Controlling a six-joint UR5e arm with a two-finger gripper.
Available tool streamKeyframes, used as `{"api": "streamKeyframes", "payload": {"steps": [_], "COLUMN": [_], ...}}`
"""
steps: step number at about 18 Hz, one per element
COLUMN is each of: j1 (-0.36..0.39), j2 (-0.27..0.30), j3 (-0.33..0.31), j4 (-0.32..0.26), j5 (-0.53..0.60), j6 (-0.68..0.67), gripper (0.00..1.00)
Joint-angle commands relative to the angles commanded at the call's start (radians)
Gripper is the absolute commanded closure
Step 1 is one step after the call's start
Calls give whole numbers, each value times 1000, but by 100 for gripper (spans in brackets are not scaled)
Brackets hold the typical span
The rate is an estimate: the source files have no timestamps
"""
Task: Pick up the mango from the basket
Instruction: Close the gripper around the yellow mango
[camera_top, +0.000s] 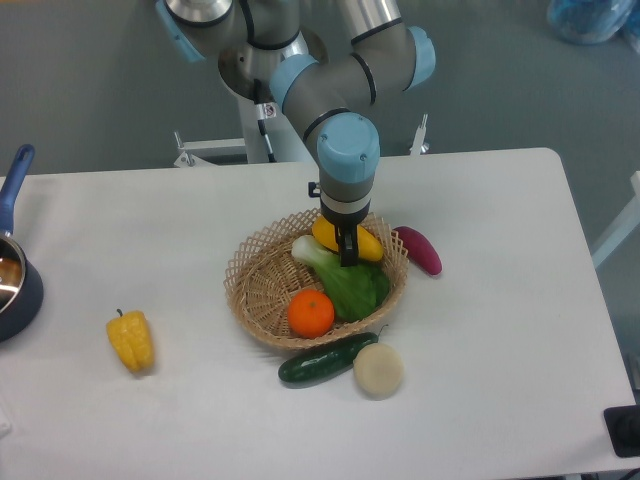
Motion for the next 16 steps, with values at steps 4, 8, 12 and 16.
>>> {"api": "streamKeyframes", "payload": {"steps": [4,8,12,16], "j1": [-3,-3,-3,3], "j2": [0,0,3,11], "j3": [3,5,9,26], "j4": [0,0,-2,-11], "j5": [0,0,0,0], "j6": [-37,-58,-58,-57], "gripper": [46,63,63,63]}}
